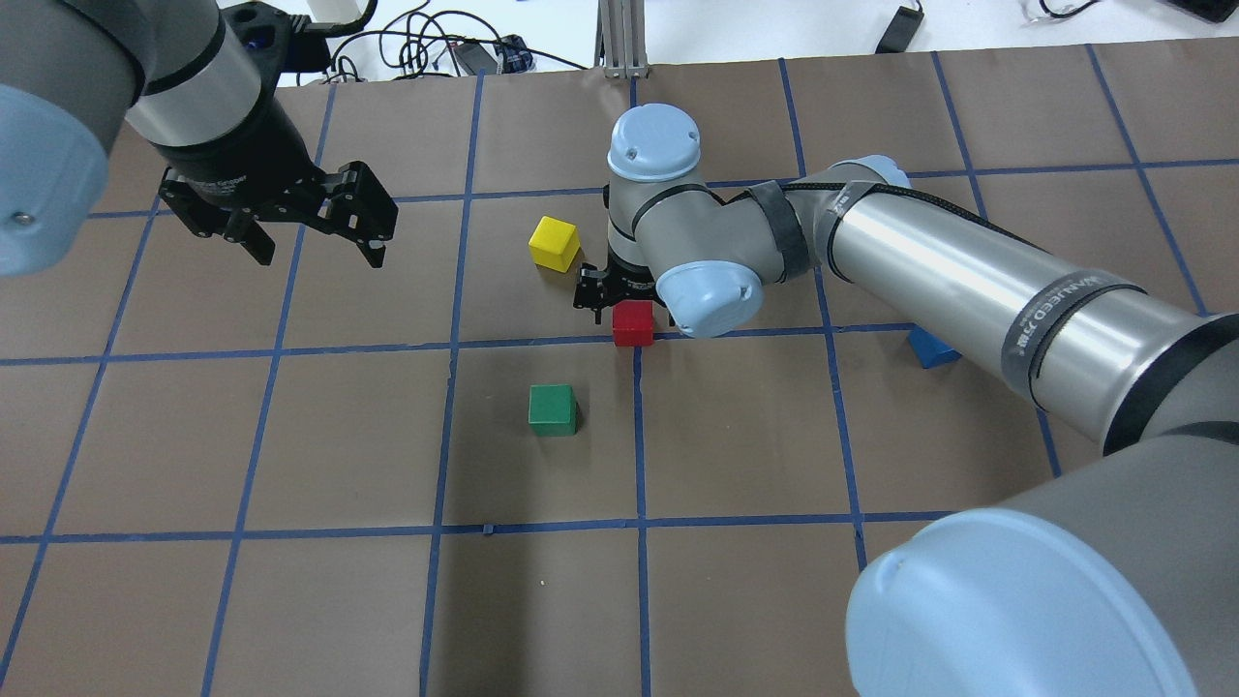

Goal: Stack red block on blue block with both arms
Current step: 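Lower the right gripper and close it on the red cube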

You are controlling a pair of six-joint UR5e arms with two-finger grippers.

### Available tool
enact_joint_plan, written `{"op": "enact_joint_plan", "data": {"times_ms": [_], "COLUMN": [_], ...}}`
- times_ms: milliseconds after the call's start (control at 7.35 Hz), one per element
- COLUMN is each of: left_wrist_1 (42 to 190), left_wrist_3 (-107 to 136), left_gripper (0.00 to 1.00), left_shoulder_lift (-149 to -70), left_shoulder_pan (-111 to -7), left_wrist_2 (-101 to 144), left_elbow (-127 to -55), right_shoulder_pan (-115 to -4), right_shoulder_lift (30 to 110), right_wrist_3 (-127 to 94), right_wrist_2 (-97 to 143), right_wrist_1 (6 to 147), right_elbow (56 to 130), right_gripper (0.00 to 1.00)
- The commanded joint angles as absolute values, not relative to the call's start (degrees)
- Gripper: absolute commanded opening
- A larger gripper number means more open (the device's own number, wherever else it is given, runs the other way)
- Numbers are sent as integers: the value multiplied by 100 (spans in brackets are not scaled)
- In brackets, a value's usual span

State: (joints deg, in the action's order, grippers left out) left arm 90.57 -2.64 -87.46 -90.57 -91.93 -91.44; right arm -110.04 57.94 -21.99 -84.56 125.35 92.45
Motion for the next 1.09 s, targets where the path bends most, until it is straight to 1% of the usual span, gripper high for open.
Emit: {"op": "enact_joint_plan", "data": {"times_ms": [0, 136, 272, 544, 680, 952], "left_wrist_1": [9097, 9088, 9114, 9141, 9141, 9141], "left_wrist_3": [-272, -264, -264, -264, -264, -264], "left_gripper": [100, 100, 100, 100, 100, 100], "left_shoulder_lift": [-8789, -8780, -8806, -8807, -8807, -8798], "left_shoulder_pan": [-9026, -9018, -9018, -9018, -9026, -9026], "left_wrist_2": [-9193, -9185, -9202, -9202, -9193, -9193], "left_elbow": [-9088, -9062, -9079, -9070, -9070, -9097], "right_shoulder_pan": [-11004, -10995, -10995, -10925, -10812, -10050], "right_shoulder_lift": [5644, 5625, 5642, 5861, 6228, 7001], "right_wrist_3": [-2197, -2241, -2241, -2206, -2154, -1866], "right_wrist_2": [-8472, -8464, -8481, -8534, -8543, -8543], "right_wrist_1": [12673, 12691, 12674, 12552, 12238, 11299], "right_elbow": [9255, 9220, 9211, 9185, 9202, 9281], "right_gripper": [77, 28, 1, 0, 0, 0]}}
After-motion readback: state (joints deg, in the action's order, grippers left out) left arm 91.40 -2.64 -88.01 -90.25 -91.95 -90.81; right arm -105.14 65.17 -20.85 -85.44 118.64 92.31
